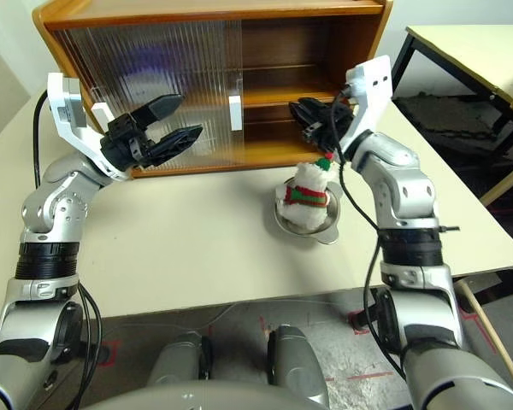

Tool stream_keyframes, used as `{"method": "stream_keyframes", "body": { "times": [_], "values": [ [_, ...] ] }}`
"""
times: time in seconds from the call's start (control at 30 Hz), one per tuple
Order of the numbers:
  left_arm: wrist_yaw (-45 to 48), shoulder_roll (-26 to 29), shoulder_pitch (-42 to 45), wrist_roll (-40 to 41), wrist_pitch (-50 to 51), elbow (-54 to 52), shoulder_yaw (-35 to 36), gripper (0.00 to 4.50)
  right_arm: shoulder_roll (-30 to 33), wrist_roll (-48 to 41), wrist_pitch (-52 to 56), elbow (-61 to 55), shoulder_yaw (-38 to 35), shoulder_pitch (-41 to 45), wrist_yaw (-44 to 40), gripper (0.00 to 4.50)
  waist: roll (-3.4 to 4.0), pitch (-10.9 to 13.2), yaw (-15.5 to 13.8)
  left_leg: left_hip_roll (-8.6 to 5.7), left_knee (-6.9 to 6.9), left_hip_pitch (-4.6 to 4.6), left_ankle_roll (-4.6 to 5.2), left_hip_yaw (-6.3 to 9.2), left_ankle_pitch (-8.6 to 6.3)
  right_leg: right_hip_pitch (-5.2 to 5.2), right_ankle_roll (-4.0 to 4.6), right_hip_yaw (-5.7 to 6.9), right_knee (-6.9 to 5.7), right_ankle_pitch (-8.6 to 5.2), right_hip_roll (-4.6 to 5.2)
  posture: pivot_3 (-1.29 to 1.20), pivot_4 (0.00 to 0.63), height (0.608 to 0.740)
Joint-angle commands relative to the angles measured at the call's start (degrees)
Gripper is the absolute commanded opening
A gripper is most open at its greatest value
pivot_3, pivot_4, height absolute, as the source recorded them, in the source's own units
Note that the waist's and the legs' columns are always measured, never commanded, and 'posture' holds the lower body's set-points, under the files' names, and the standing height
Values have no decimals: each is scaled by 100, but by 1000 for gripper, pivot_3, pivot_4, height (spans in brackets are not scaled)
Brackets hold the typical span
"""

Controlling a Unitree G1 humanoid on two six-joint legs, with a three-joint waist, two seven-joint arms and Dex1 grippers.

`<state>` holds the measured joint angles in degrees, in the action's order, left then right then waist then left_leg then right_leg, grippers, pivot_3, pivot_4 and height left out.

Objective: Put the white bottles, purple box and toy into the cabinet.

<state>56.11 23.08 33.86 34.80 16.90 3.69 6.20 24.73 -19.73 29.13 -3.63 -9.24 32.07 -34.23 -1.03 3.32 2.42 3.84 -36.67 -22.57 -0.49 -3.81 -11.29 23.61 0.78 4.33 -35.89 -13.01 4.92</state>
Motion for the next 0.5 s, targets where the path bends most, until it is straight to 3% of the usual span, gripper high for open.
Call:
{"method": "stream_keyframes", "body": {
  "times": [0.03,0.17,0.2,0.5],
  "values": [
    [119,1,93,-67,-55,169,-61,4500,351,-427,814,-1202,-164,-837,-26,2975,-1,0,-11,0,0,-1,-1,1,0,0,0,1,1,-1,0,-81,0,740],
    [186,-20,143,-78,-80,269,-92,4500,555,-855,1361,-2127,-315,-1739,50,4358,-6,2,-11,-1,-4,-2,-4,2,-4,-2,3,2,4,-4,2,-94,0,740],
    [200,-25,162,-81,-85,297,-97,4500,583,-933,1454,-2242,-359,-1911,67,4471,-7,3,4,-1,-6,-2,-5,3,-4,-2,4,2,4,-4,3,-97,0,740],
    [276,-29,215,-107,-123,385,-95,4500,677,-973,1553,-2166,-375,-2349,287,4471,-28,16,94,-2,-26,1,-12,8,-8,-12,69,2,10,-42,5,-96,0,740]
  ]
}}
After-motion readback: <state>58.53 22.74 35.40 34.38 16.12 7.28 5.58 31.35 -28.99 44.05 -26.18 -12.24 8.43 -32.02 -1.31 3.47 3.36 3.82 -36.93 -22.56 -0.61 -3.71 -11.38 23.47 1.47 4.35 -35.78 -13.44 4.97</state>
